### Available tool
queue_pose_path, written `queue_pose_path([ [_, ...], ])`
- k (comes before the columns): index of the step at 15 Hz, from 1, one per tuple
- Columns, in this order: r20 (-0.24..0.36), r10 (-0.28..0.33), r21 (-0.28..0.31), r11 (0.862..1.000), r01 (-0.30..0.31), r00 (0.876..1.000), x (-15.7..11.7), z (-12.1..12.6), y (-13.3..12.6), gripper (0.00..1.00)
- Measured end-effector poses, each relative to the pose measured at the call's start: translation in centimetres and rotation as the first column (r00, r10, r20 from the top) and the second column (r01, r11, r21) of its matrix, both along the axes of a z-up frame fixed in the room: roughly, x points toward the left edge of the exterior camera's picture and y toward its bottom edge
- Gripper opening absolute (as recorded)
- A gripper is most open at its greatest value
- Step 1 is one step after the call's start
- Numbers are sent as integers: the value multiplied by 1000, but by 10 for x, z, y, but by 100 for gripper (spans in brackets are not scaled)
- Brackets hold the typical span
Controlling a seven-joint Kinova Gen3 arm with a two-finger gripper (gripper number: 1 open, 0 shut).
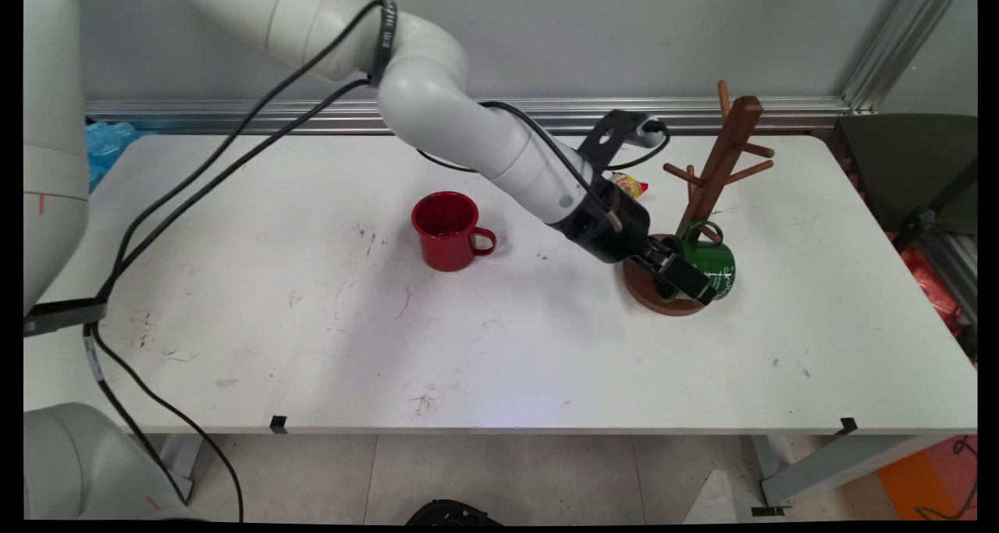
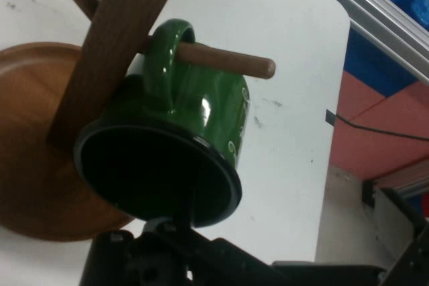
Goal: Pick up the green mug from the rack
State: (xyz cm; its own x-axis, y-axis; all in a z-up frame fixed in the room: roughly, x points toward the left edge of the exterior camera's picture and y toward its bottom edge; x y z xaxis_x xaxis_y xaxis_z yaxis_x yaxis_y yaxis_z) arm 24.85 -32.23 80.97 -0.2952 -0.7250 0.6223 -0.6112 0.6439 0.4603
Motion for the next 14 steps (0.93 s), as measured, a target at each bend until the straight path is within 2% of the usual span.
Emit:
queue_pose_path([
  [14, -27, 27, 56, 998, -26, 999, -22, -24, -22, 100],
])
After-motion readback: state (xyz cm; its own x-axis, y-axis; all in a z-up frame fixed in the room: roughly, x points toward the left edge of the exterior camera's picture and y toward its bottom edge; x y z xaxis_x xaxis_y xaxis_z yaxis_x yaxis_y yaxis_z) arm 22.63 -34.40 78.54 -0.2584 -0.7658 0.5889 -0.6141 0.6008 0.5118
